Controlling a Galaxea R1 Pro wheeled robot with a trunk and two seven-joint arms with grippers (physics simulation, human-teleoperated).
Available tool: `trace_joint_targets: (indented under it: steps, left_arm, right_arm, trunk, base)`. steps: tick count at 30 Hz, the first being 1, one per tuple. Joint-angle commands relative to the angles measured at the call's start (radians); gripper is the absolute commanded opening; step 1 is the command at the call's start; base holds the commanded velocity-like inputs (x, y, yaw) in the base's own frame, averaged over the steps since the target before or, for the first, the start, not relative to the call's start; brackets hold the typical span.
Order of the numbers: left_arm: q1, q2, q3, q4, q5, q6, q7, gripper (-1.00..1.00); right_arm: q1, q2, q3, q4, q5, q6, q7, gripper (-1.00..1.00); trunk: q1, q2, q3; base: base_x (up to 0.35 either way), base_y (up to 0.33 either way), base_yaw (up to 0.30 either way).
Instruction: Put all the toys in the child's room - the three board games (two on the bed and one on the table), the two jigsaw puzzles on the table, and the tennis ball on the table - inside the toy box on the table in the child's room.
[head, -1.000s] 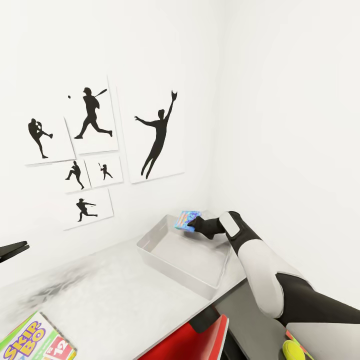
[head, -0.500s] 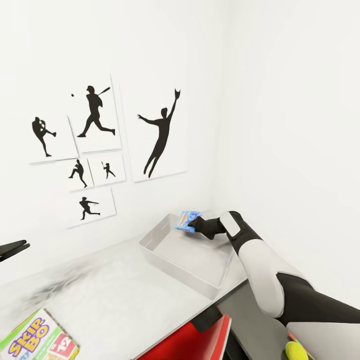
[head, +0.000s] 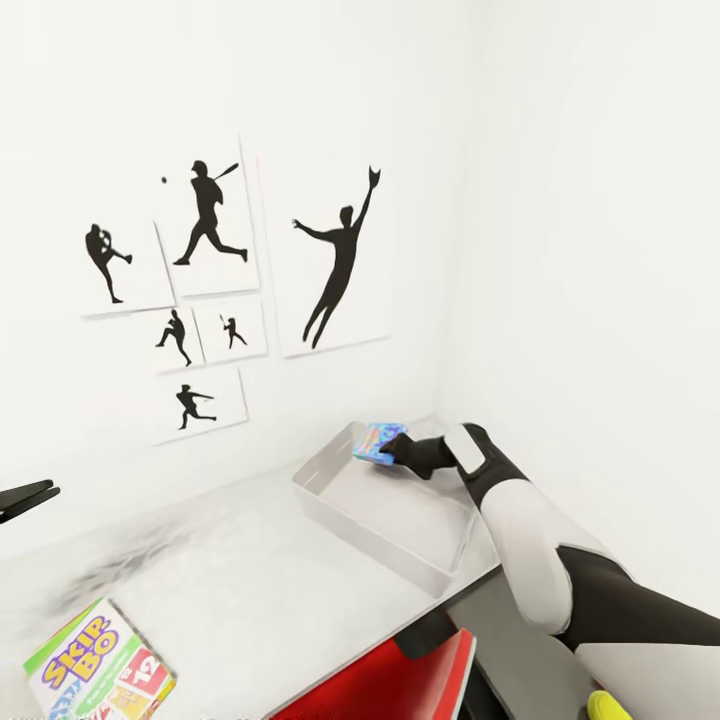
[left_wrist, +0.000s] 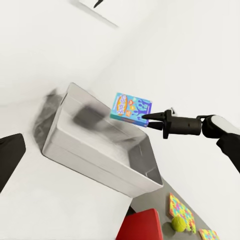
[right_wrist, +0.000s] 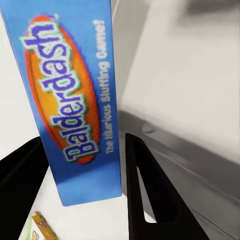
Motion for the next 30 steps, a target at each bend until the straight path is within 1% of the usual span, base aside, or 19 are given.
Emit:
trace_joint_targets:
  steps: [1, 7, 12, 18, 30]
  left_arm:
    - [-0.001, 0.000, 0.000, 0.000, -0.002, 0.011, -0.005, 1.00]
    - [-0.001, -0.001, -0.001, 0.000, -0.002, 0.011, -0.005, 1.00]
    - [-0.001, -0.001, -0.001, 0.000, -0.002, 0.011, -0.005, 1.00]
    - [-0.001, 0.000, -0.001, 0.000, -0.002, 0.011, -0.005, 1.00]
    - [-0.001, 0.000, -0.001, 0.000, -0.002, 0.011, -0.005, 1.00]
  right_arm:
    - [0.000, 0.000, -0.010, -0.002, -0.006, 0.004, -0.004, -1.00]
    - [0.002, -0.001, -0.017, -0.002, -0.006, 0.004, -0.004, -1.00]
    - [0.002, -0.001, -0.017, -0.002, -0.005, 0.004, -0.004, -1.00]
    - [0.002, 0.002, -0.016, -0.002, -0.005, 0.005, -0.004, -1.00]
    - [0.002, 0.004, -0.016, -0.002, -0.004, 0.005, -0.004, -1.00]
  trunk:
    - [0.001, -0.003, -0.003]
    - [0.001, -0.003, -0.005]
    - [0.001, -0.003, -0.009]
    - [0.001, -0.003, -0.011]
    - [0.001, -0.003, -0.028]
  base:
    - [0.000, 0.000, 0.054]
    - [0.000, 0.000, 0.013]
    - [0.000, 0.000, -0.099]
    - [0.000, 0.000, -0.028]
    - [0.000, 0.000, -0.002]
